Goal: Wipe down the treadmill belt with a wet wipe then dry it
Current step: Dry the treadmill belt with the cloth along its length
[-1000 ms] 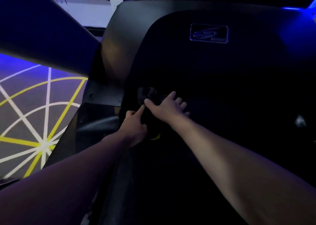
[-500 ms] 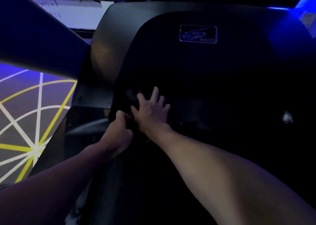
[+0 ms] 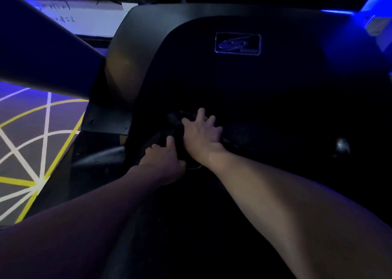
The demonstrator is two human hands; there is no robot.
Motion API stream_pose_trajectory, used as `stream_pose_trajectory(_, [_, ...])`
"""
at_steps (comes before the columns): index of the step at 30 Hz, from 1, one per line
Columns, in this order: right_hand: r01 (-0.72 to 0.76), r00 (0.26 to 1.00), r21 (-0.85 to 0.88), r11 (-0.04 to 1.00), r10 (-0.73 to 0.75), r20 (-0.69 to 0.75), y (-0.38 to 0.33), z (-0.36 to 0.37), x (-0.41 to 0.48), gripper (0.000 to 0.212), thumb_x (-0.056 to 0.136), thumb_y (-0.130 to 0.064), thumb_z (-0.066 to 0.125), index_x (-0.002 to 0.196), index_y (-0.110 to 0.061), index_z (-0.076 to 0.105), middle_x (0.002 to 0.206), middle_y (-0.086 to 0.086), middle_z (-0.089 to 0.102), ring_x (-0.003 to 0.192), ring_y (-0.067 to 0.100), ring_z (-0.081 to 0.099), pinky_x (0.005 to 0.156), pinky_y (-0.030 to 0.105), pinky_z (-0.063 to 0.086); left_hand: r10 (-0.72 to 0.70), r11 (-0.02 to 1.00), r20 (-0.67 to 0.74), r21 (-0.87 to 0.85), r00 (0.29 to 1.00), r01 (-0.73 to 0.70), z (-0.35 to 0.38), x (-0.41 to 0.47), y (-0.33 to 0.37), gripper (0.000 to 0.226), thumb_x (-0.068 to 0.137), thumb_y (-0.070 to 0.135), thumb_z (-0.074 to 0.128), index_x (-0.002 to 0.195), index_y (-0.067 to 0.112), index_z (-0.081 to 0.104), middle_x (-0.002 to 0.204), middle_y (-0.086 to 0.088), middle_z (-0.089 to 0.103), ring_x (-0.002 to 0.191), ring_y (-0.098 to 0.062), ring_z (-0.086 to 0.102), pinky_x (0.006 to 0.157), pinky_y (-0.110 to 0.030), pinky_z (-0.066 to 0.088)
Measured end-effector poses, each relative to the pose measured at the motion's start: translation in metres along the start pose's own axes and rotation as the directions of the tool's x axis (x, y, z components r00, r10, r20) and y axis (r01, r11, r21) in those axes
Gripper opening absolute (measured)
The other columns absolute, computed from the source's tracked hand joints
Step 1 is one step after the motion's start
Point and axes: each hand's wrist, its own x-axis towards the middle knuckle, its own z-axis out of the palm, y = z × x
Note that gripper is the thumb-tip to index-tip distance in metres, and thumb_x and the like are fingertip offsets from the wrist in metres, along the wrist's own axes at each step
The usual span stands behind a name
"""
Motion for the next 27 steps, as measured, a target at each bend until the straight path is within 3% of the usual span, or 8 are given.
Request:
stream_pose_trajectory(2, [-0.034, 0.999, 0.028, 0.999, 0.033, 0.029, 0.020, -0.004, -0.001, 0.036, 0.097, -0.025, 0.051, 0.132, -0.034, 0.049, 0.139, 0.013, 0.023, 0.114, 0.038, 0.037, 0.086, 0.052, 0.044, -0.037, 0.999, 0.066, 0.036, 0.997, 0.034, 0.002, -0.004, 0.017, 0.072, 0.089, 0.050, 0.050, 0.145, 0.020, 0.017, 0.147, -0.025, 0.028, 0.131, -0.046, 0.033, 0.099, -0.053, 0.040])
stream_pose_trajectory(4, [-0.055, 0.998, 0.056, 0.997, 0.054, 0.032, 0.040, -0.006, -0.006, 0.038, 0.096, -0.022, 0.052, 0.132, -0.034, 0.050, 0.136, 0.012, 0.025, 0.113, 0.038, 0.037, 0.088, 0.054, 0.044, -0.007, 0.994, 0.056, 0.108, 0.998, 0.001, 0.007, -0.008, 0.037, 0.068, 0.090, 0.050, 0.050, 0.145, 0.019, 0.026, 0.157, -0.015, 0.012, 0.142, -0.042, 0.017, 0.104, -0.057, 0.033])
stream_pose_trajectory(7, [-0.103, 0.995, 0.057, 0.993, 0.102, 0.023, 0.068, -0.008, -0.013, 0.039, 0.097, -0.025, 0.051, 0.135, -0.035, 0.047, 0.136, 0.011, 0.026, 0.114, 0.037, 0.038, 0.089, 0.053, 0.043, 0.221, 0.950, -0.005, 0.226, 0.975, -0.214, 0.020, -0.010, 0.068, 0.054, 0.091, 0.042, 0.053, 0.135, 0.013, 0.041, 0.147, -0.011, 0.026, 0.135, -0.031, 0.027, 0.100, -0.046, 0.037])
stream_pose_trajectory(9, [-0.146, 0.989, 0.038, 0.989, 0.145, 0.021, 0.091, -0.009, -0.018, 0.043, 0.097, -0.026, 0.052, 0.138, -0.036, 0.044, 0.138, 0.011, 0.025, 0.116, 0.038, 0.038, 0.089, 0.052, 0.044, 0.270, 0.937, 0.011, 0.226, 0.963, -0.265, 0.028, -0.011, 0.089, 0.053, 0.091, 0.039, 0.054, 0.134, 0.013, 0.040, 0.139, -0.013, 0.031, 0.128, -0.032, 0.032, 0.097, -0.042, 0.039])
stream_pose_trajectory(16, [-0.355, 0.935, -0.011, 0.935, 0.355, -0.017, 0.209, -0.014, -0.054, 0.053, 0.098, -0.020, 0.048, 0.146, -0.038, 0.037, 0.147, 0.014, 0.021, 0.123, 0.040, 0.035, 0.096, 0.056, 0.039, 0.150, 0.956, -0.003, 0.255, 0.989, -0.144, 0.049, -0.009, 0.126, 0.064, 0.089, 0.048, 0.054, 0.138, 0.019, 0.026, 0.138, -0.021, 0.026, 0.126, -0.041, 0.030, 0.100, -0.050, 0.036])
stream_pose_trajectory(20, [-0.359, 0.933, -0.087, 0.929, 0.356, -0.045, 0.243, -0.015, -0.079, 0.055, 0.097, -0.024, 0.055, 0.147, -0.033, 0.033, 0.146, 0.017, 0.021, 0.119, 0.040, 0.036, 0.095, 0.054, 0.038, 0.086, 0.966, -0.027, 0.246, 0.996, -0.077, 0.055, -0.010, 0.138, 0.072, 0.086, 0.060, 0.044, 0.140, 0.018, 0.022, 0.145, -0.024, 0.020, 0.129, -0.044, 0.026, 0.100, -0.056, 0.034])
stream_pose_trajectory(23, [-0.372, 0.928, -0.017, 0.928, 0.371, -0.048, 0.246, -0.013, -0.085, 0.051, 0.101, -0.040, 0.048, 0.148, -0.035, 0.029, 0.144, 0.018, 0.022, 0.115, 0.040, 0.041, 0.088, 0.052, 0.046, 0.081, 0.970, -0.039, 0.234, 0.996, -0.070, 0.056, -0.008, 0.137, 0.076, 0.084, 0.066, 0.043, 0.140, 0.019, 0.022, 0.145, -0.022, 0.021, 0.129, -0.042, 0.026, 0.100, -0.055, 0.034])
stream_pose_trajectory(27, [-0.466, 0.884, 0.070, 0.882, 0.467, -0.005, 0.244, -0.006, -0.093, 0.064, 0.095, -0.063, 0.040, 0.150, -0.043, 0.015, 0.151, 0.016, 0.011, 0.119, 0.043, 0.043, 0.082, 0.049, 0.053, 0.165, 0.965, -0.070, 0.215, 0.984, -0.147, 0.049, -0.008, 0.122, 0.064, 0.086, 0.057, 0.048, 0.136, 0.022, 0.029, 0.137, -0.014, 0.028, 0.125, -0.036, 0.031, 0.098, -0.050, 0.036])
